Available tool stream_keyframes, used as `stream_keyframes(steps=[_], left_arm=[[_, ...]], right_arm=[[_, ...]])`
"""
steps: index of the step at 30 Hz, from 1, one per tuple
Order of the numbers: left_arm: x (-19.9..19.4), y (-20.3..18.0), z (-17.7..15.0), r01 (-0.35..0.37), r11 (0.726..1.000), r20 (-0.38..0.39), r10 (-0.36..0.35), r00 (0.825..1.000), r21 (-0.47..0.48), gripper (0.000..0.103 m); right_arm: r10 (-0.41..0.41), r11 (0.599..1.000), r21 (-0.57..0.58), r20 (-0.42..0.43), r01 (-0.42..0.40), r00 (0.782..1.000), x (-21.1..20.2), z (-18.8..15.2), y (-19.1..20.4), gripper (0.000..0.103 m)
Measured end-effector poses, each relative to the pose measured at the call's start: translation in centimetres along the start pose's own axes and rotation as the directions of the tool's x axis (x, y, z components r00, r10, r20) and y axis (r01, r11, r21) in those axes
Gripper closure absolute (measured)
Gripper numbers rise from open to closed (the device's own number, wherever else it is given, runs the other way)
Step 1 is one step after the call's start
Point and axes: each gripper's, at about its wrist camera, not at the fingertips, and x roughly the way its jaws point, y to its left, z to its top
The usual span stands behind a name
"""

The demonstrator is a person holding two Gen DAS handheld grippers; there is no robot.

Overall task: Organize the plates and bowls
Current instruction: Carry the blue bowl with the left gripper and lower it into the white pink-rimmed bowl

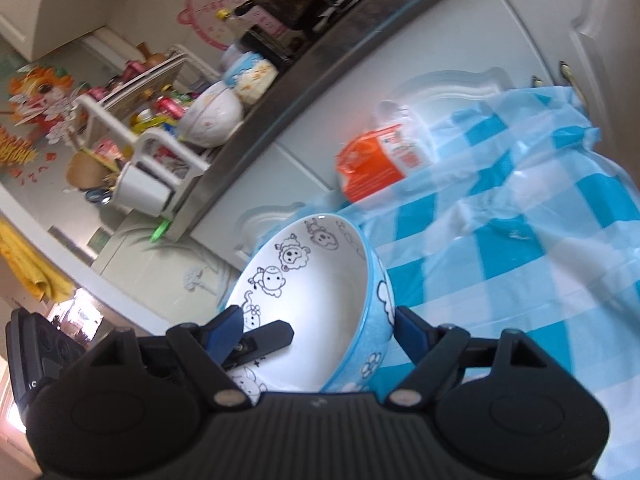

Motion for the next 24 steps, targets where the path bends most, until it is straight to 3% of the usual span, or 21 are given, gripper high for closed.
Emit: stream_keyframes(steps=[13,24], left_arm=[[-8.9,6.2,-1.6,-0.048,0.995,0.082,0.055,0.995,-0.087,0.084],[-14.5,12.4,-4.2,-0.116,0.977,0.133,0.141,0.981,-0.18,0.084]], right_arm=[[0.082,0.991,-0.096,-0.071,-0.089,0.994,2.5,-4.2,7.6,0.017],[0.114,0.977,-0.158,-0.186,-0.144,0.976,5.3,-9.1,13.2,0.015]])
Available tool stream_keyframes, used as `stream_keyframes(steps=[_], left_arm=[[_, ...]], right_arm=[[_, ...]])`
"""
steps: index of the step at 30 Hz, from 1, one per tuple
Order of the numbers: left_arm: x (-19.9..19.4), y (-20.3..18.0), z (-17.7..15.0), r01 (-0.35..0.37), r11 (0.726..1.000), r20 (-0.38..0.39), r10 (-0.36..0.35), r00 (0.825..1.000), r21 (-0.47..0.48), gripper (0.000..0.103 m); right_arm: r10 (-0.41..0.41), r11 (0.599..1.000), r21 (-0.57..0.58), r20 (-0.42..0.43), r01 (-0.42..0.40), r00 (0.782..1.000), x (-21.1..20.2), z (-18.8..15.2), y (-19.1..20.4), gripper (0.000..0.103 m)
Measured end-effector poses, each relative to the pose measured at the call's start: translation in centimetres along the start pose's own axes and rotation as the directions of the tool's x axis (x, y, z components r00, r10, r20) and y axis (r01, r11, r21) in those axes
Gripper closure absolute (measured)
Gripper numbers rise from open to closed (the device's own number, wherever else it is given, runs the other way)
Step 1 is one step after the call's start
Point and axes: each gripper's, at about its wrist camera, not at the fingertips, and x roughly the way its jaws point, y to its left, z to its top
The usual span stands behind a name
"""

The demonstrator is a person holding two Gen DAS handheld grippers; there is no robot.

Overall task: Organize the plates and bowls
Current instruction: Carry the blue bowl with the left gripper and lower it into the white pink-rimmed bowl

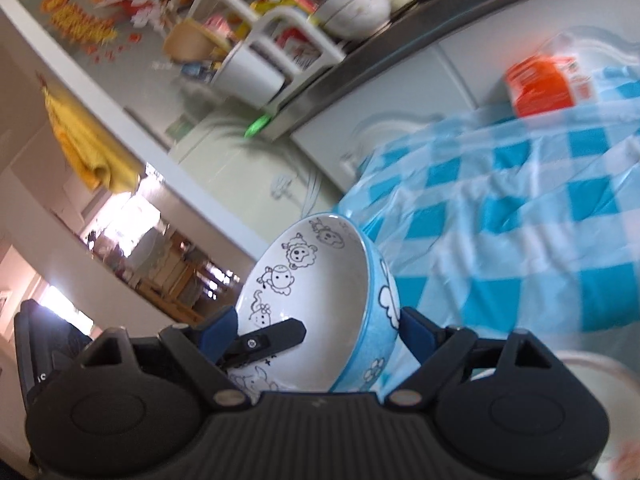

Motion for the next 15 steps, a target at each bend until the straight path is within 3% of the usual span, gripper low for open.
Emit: stream_keyframes(steps=[10,15], left_arm=[[-1.9,4.3,-1.5,-0.027,0.998,0.007,0.028,1.0,-0.054,0.084],[-1.8,4.2,-1.6,-0.034,0.998,0.016,0.034,0.999,-0.053,0.085]], right_arm=[[-0.037,0.999,-0.016,-0.076,0.036,0.996,3.0,-2.9,3.0,0.015],[-0.07,0.997,-0.039,-0.094,0.067,0.993,4.0,-3.7,3.9,0.015]])
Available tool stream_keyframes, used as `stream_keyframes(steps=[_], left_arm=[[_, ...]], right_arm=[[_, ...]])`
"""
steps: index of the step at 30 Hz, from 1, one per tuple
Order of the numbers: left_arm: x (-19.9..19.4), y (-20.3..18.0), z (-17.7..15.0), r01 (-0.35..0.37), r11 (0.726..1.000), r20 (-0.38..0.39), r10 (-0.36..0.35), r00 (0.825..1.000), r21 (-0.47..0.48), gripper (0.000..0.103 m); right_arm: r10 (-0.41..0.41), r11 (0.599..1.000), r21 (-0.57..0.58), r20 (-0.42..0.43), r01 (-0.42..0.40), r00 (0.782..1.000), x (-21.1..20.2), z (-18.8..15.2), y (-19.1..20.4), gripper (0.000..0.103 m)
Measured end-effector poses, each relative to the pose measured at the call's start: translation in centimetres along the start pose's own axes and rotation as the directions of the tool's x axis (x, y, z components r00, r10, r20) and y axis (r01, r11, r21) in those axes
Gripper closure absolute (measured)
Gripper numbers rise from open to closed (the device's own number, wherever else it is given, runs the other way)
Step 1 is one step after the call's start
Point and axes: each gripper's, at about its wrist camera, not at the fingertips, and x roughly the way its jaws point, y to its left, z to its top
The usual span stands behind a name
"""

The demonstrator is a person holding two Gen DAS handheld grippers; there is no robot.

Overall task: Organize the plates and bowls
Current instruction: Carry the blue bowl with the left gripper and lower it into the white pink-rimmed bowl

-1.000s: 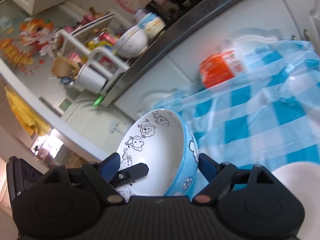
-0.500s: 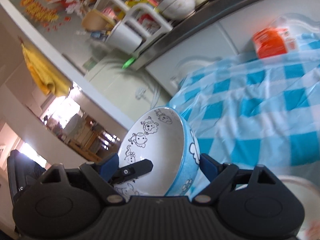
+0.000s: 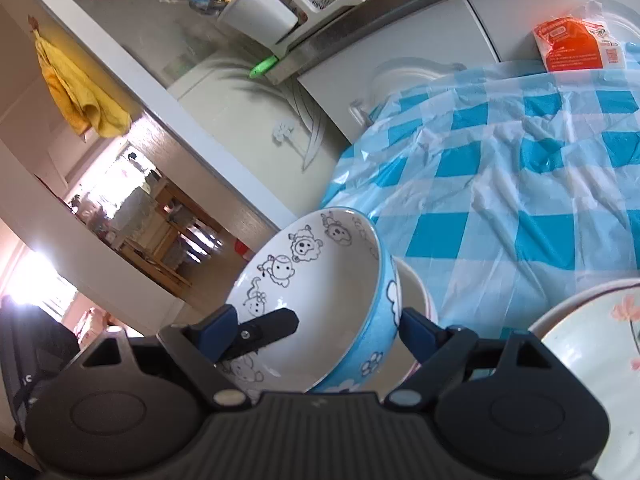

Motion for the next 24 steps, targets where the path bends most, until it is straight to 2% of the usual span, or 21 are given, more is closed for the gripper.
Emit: stream_keyframes(steps=[10,20,24], left_arm=[[0.5,0.1,-0.5,-0.004,1.0,0.0,0.004,1.0,0.011,0.085],[0.5,0.0,-0.9,-0.025,0.997,0.025,0.024,0.999,0.07,0.084],[0.5,-0.1,-0.9,-0.042,0.995,0.038,0.038,0.999,0.093,0.079]], right_arm=[[-0.081,0.995,-0.056,-0.009,0.081,0.997,0.9,-1.0,1.0,0.016],[-0.084,0.994,-0.076,0.001,0.084,0.996,0.7,-1.2,1.1,0.019],[-0.076,0.995,-0.07,0.007,0.076,0.997,0.6,-1.3,0.9,0.019]])
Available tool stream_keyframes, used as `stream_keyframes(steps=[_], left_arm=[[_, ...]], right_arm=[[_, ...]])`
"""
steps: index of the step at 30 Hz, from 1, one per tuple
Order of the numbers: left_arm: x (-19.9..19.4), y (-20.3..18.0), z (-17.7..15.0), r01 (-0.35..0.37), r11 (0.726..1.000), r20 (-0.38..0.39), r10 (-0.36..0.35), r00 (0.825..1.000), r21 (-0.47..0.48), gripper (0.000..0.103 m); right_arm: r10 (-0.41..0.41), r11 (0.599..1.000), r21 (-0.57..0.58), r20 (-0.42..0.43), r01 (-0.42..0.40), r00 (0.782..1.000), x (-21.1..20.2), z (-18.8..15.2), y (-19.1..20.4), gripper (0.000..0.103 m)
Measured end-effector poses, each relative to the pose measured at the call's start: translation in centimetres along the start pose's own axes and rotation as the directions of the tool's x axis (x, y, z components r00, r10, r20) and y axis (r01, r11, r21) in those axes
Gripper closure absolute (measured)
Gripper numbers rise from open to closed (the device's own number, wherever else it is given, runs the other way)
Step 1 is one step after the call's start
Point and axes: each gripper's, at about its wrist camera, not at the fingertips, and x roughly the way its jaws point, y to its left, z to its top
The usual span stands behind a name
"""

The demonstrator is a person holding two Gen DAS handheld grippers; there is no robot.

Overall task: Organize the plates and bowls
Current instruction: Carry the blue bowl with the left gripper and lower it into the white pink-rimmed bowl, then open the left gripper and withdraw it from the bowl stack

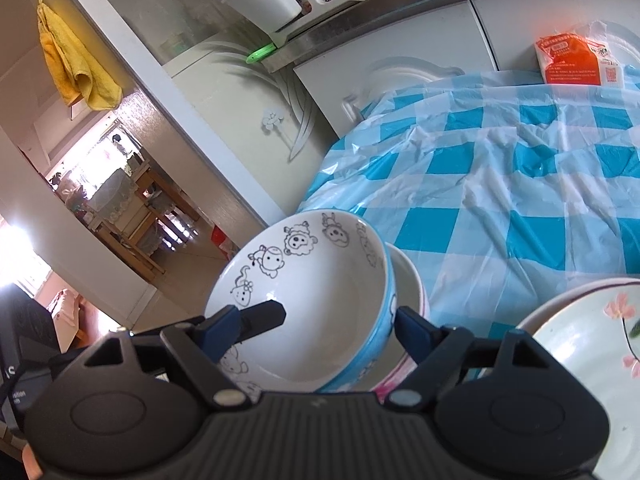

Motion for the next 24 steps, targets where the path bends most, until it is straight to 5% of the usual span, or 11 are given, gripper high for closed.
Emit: stream_keyframes(steps=[8,11,13,14,24], left_arm=[[-0.3,0.0,0.1,0.008,1.0,-0.011,-0.007,1.0,0.011,0.066],[-0.7,-0.1,0.1,0.016,1.0,-0.002,-0.016,1.0,0.016,0.053],[-1.4,-0.4,0.2,-0.028,0.999,0.036,0.027,0.999,0.033,0.008],[-2.0,-0.6,0.2,-0.048,0.997,0.073,0.044,0.996,0.053,0.002],[-3.3,-2.5,0.4,-0.149,0.977,0.147,0.126,0.981,0.155,0.001]], right_arm=[[0.017,0.999,0.031,0.02,-0.018,1.0,-0.5,0.0,-0.4,0.018],[0.023,0.999,0.048,0.035,-0.025,0.999,-0.9,0.0,-0.7,0.012],[-0.001,0.999,0.041,0.059,-0.001,0.998,-1.4,0.2,-0.8,0.009],[-0.005,0.999,0.041,0.068,0.002,0.998,-1.6,0.2,-0.9,0.008],[-0.016,0.998,0.069,0.176,0.004,0.984,-4.1,0.5,-1.7,0.003]])
